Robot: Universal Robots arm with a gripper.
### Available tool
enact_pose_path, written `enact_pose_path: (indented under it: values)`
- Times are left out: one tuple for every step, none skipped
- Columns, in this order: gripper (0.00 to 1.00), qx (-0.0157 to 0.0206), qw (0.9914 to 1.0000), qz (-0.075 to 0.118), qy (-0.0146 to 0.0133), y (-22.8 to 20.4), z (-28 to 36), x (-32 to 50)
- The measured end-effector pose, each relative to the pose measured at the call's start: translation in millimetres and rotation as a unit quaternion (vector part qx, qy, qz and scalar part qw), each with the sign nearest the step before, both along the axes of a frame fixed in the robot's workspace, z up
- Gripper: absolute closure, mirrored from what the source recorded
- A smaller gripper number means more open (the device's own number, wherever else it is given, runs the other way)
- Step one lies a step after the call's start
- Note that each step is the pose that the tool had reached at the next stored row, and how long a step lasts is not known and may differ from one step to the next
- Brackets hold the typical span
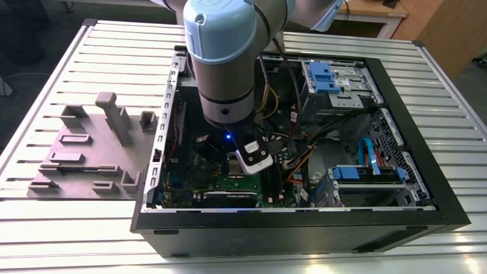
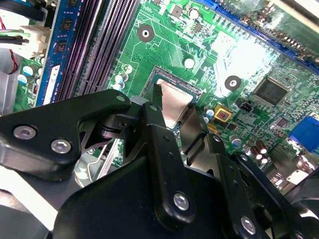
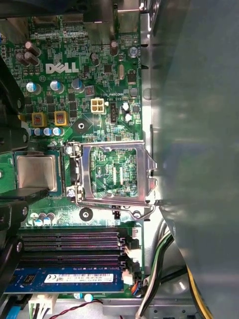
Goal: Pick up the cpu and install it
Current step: 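Place the cpu into insertion slot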
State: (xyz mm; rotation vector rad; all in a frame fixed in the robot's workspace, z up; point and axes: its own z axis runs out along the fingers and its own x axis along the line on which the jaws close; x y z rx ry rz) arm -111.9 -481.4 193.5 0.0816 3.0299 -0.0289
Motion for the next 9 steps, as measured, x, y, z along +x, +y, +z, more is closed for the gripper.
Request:
enact_pose_path:
  values:
    - [0.61,-0.0004,1.0,0.0,0.0,0.0,-0.1,0.0]
    - [0.61,-0.0014,1.0,0.0,-0.0001,0.1,-0.2,0.0]
    - [0.61,-0.0029,1.0,0.0,0.0,0.0,-0.2,0.0]
    - [0.61,-0.0047,0.99999,0.0,-0.0001,0.0,-0.5,-0.1]
    - [0.61,-0.0063,0.99998,0.0,-0.0001,0.0,-1.0,-0.1]
    - [0.61,-0.0073,0.99997,0.0,-0.0001,0.0,-1.5,-0.1]
    - [0.61,-0.0075,0.99997,0.0,-0.0001,0.0,-1.9,-0.1]
    - [0.61,-0.0076,0.99997,0.0,-0.0001,-0.1,-2.2,-0.2]
    - [0.61,-0.0076,0.99997,0.0,-0.0001,-0.1,-2.4,-0.2]
